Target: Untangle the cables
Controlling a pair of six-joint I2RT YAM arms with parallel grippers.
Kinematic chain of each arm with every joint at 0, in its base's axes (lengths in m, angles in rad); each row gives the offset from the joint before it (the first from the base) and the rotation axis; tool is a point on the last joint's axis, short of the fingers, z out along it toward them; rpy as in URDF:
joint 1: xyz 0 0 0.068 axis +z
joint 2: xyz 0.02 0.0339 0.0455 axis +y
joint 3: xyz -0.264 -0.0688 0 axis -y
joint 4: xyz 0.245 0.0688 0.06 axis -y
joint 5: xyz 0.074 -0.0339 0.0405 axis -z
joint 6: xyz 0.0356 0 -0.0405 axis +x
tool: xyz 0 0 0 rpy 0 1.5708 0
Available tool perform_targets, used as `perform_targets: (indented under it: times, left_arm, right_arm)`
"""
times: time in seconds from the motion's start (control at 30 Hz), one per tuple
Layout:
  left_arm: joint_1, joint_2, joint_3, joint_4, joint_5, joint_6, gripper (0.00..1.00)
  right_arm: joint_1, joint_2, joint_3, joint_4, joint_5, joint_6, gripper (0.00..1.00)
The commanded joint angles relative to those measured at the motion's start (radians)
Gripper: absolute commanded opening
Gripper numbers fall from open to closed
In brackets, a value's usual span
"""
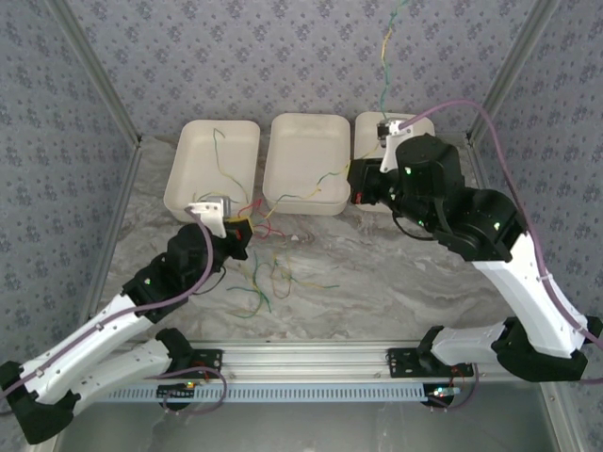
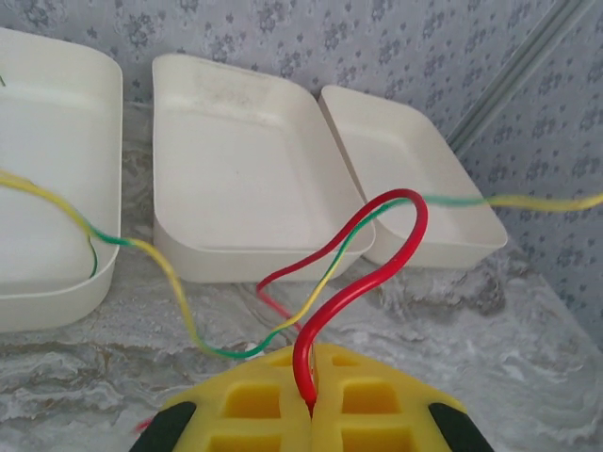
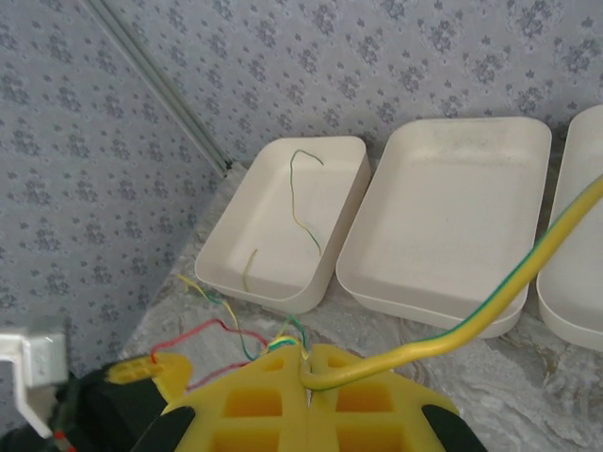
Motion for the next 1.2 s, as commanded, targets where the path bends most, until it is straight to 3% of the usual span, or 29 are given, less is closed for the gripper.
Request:
perform_targets:
  times: [0.0,0.1,0.2,0.33,0.37,0.43,0.5,0.63,0.83,1.07,1.17]
  left_arm:
    - [0.066,0.003,0.1,-0.075,0.008,-0.074,0.0]
    - [0.191,0.02,0.173,-0.184,-0.001,-0.115,0.0]
    - [0.354,0.044,0.214,-0.235,0.068,-0.142,0.0]
    - [0.589,0.061,0.173,-0.052,0.372,-0.262,0.0]
    - [0.629,0.077,0.178,-0.017,0.451,-0.308,0.0]
    - [0.663,0.096,0.208,0.009,0.505,-0.358,0.0]
    - [0.668,0.1,0.254,-0.016,0.494,-0.353,0.0]
    - [0.677,0.137,0.365,-0.238,0.41,-0.28,0.0]
    - [0.689,0.064,0.228,-0.264,0.347,-0.265,0.0]
    - [0.918,0.029,0.246,-0.228,0.444,-0.288,0.0]
    - [0.976,0.067,0.339,-0.318,0.361,-0.237,0.0]
  right_arm:
    - [0.018,-0.046,-0.066,0.029,0.041,0.013,0.0]
    - [0.024,-0.088,-0.134,0.026,0.055,0.025,0.0]
    - [0.028,-0.133,-0.2,0.024,0.06,0.04,0.0]
    - [0.053,-0.175,-0.285,0.02,0.081,0.062,0.0]
    - [0.057,-0.181,-0.306,0.013,0.096,0.066,0.0]
    - [0.061,-0.192,-0.345,0.0,0.135,0.068,0.0]
    - [0.06,-0.213,-0.372,-0.012,0.164,0.071,0.0]
    - [0.053,-0.233,-0.334,-0.03,0.186,0.052,0.0]
    - [0.049,-0.216,-0.219,-0.111,0.237,0.008,0.0]
    - [0.052,-0.246,-0.311,-0.142,0.249,0.018,0.0]
    - [0.052,-0.298,-0.35,-0.151,0.277,0.034,0.0]
